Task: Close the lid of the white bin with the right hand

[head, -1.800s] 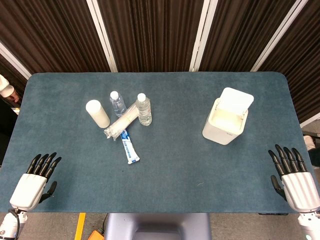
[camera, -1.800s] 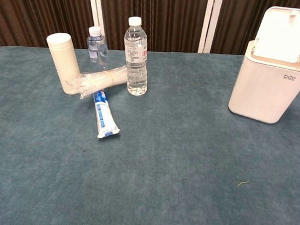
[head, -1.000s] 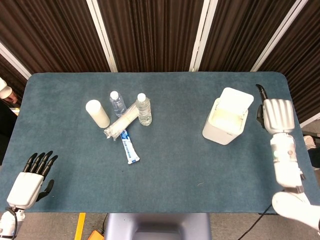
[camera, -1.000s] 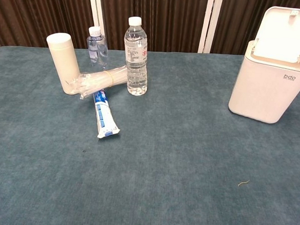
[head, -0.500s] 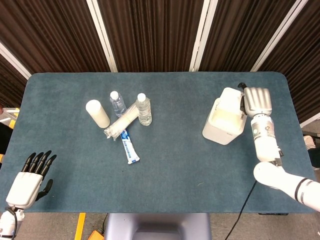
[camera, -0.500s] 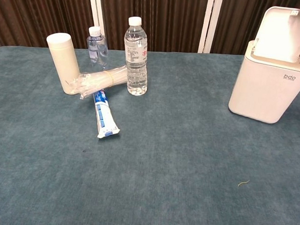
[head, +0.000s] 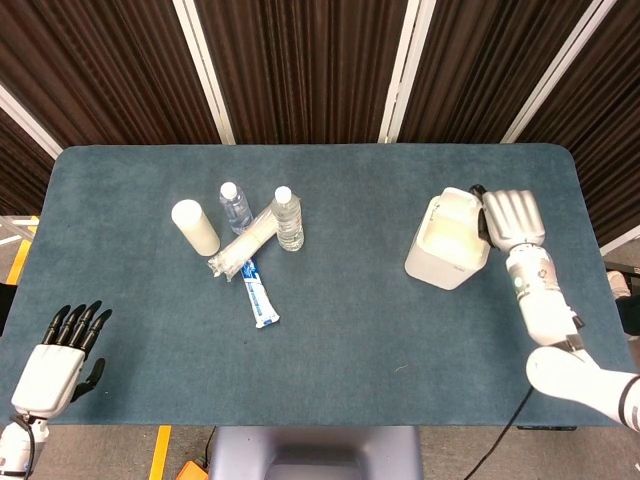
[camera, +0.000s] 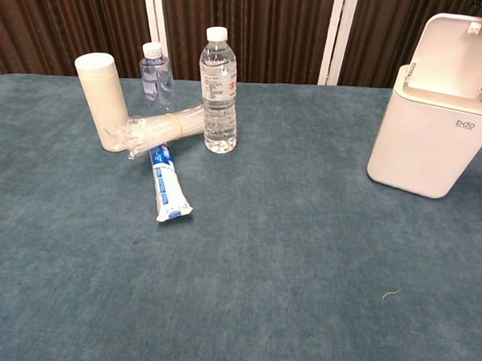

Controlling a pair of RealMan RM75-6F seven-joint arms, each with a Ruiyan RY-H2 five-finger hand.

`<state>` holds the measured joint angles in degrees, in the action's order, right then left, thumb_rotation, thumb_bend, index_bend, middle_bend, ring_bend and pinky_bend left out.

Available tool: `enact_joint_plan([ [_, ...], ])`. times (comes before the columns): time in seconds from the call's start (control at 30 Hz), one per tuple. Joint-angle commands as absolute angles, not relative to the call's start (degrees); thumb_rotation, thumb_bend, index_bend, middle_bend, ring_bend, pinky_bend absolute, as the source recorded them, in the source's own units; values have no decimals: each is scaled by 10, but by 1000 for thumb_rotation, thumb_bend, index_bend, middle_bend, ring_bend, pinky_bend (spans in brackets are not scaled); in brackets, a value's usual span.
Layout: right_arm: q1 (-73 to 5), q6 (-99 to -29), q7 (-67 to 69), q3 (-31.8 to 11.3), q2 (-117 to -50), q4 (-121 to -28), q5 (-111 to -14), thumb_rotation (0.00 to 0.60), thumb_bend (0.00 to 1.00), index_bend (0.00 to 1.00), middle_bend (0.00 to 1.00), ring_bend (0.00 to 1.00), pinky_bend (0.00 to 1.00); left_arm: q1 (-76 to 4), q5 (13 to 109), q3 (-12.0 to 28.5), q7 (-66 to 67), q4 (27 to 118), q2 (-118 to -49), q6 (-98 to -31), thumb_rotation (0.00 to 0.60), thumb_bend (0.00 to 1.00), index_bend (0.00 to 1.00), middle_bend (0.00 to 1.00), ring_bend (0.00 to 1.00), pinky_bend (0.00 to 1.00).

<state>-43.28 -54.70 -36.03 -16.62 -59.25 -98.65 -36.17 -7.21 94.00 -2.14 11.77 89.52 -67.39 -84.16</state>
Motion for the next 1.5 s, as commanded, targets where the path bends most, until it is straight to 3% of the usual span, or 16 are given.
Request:
enact_joint_plan([
  [0.03, -414, -564, -359, -134, -574, -1024, -410, 600, 883, 409, 1000, 1000, 1000, -72, 941, -22, 119, 896, -674, -841, 600, 471, 0, 0, 0, 0],
  [0.33, -400, -583, -394, -65, -609, -1033, -473, 600, 883, 401, 1000, 1000, 1000, -73, 939, -20, 114, 895, -673, -841, 600, 471, 0, 0, 0, 0],
  [0.7, -399, -604, -399, -50, -650, -1000, -476, 600, 882, 379, 1000, 1000, 1000, -72, 940, -20, 108, 896, -669, -844, 600, 470, 0, 0, 0, 0],
  [0.83, -349, -711, -325, -55, -642, -1015, -601, 600, 878, 207, 997, 949, 944, -71, 942, -19, 106, 897, -668, -850, 600, 470, 0, 0, 0, 0],
  [0.9, -310, -779, -287, -38, -642, -1013, -683, 600, 834, 79, 908, 806, 806, -70, 944, -19, 106, 897, -668, -852, 600, 471, 0, 0, 0, 0],
  [0.97, -272, -828, -266, -9, -639, -1010, -746, 600, 749, 10, 696, 629, 683, -69, 947, -20, 108, 898, -669, -853, 600, 471, 0, 0, 0, 0],
  [1.03, -239, -858, -254, 19, -635, -1007, -783, 600, 636, 0, 452, 418, 566, -68, 949, -21, 107, 898, -668, -856, 600, 471, 0, 0, 0, 0],
  [1.2, -151, -923, -199, 84, -652, -943, -857, 600, 504, 0, 101, 71, 293, -64, 961, -25, 108, 899, -669, -867, 600, 470, 0, 0, 0, 0],
  [1.27, -120, -942, -159, 96, -676, -893, -872, 600, 483, 0, 23, 8, 191, -63, 965, -27, 108, 899, -669, -869, 600, 471, 0, 0, 0, 0],
  [1.37, -115, -932, -156, 106, -678, -881, -901, 600, 446, 0, 0, 0, 52, -62, 971, -28, 107, 897, -669, -874, 600, 471, 0, 0, 0, 0],
  [1.5, -103, -933, -173, 97, -688, -870, -907, 600, 436, 0, 0, 0, 23, -61, 972, -28, 103, 897, -669, -876, 600, 470, 0, 0, 0, 0],
])
